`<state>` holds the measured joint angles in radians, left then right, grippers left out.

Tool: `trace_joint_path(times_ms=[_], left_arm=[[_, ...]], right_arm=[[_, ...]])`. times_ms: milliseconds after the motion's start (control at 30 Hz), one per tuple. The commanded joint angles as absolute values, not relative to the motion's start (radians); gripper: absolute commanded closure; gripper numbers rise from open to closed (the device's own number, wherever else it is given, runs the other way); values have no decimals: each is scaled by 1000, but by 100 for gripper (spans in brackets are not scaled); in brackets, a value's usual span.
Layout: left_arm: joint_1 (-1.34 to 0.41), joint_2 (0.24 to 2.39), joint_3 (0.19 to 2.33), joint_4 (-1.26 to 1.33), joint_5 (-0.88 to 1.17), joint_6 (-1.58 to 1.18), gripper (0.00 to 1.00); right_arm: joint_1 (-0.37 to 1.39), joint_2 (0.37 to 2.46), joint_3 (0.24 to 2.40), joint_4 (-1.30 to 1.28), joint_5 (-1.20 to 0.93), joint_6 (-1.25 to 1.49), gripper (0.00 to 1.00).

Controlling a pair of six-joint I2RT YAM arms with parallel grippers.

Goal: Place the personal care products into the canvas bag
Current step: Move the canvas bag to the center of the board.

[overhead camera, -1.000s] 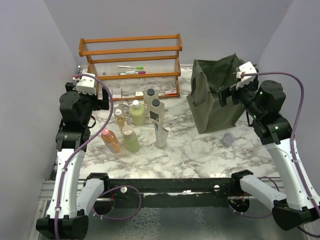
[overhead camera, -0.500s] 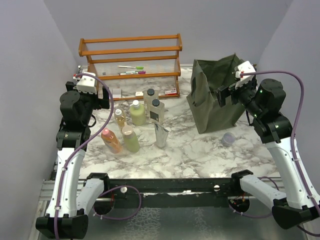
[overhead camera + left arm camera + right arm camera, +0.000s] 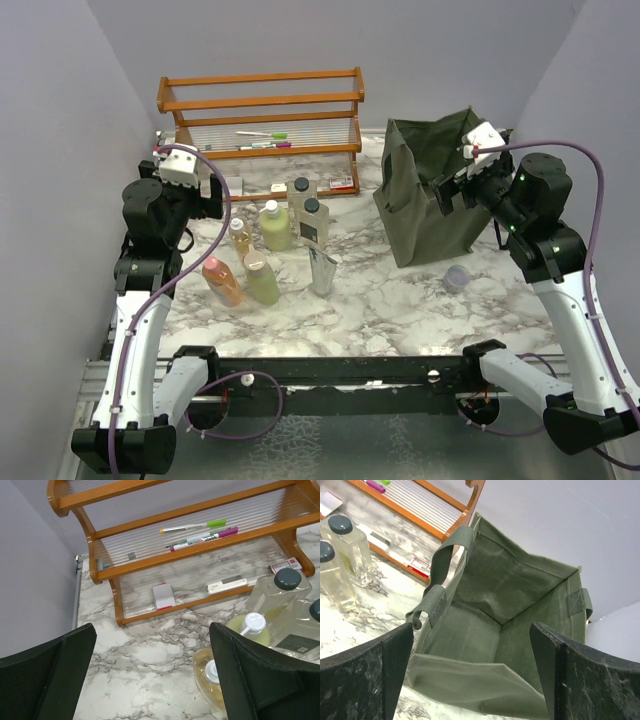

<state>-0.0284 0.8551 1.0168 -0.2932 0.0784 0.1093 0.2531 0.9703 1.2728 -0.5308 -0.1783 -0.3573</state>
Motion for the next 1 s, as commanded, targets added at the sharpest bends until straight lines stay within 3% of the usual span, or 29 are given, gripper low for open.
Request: trace_joint_path(times_ms=[0, 133, 433, 667, 800, 967], left_arm=[[-32, 867, 1037, -278, 176, 122, 1], [-32, 878, 1027, -267, 212, 118, 1], [-32, 900, 1023, -261, 236, 105, 1], [-33, 924, 1016, -257, 269, 103, 1], [-32, 938, 1019, -257, 280, 108, 1], [-32, 957, 1020, -267, 309, 130, 1]], right_arm=[[247, 976, 1287, -552, -153, -415, 1], [246, 988, 1283, -562, -167, -435, 1], [246, 1015, 1277, -725, -434, -545, 1], [247, 1089, 1286, -722, -464, -557, 1], [247, 1136, 1309, -719, -446, -574, 9], [250, 1185, 1336, -729, -408, -600, 29]])
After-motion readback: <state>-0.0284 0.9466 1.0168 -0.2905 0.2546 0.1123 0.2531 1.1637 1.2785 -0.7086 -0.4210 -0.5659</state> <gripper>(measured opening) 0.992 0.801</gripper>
